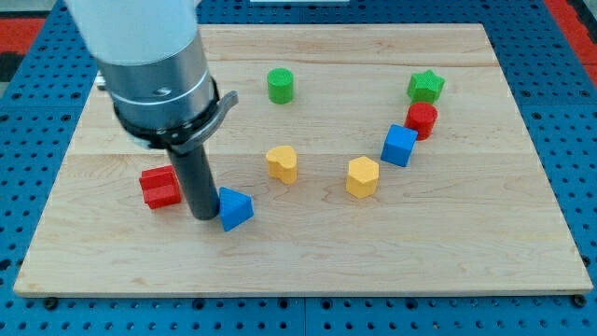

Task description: Move the yellow heart towards the blue triangle

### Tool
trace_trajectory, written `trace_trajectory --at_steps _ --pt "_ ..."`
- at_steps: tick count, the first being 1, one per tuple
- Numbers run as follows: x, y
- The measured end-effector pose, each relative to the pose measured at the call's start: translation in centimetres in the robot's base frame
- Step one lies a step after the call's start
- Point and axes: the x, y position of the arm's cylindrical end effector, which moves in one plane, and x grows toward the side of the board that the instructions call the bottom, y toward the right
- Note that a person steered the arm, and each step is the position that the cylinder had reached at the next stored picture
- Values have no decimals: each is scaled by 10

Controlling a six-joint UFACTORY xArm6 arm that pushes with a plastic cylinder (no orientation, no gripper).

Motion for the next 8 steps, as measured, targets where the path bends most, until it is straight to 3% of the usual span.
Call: trace_trajectory --at_steps 2,5,6,7,8 --pt "0 75" --pt "-1 97" --pt "-1 73" --pt "-12 10" --pt "-75 6"
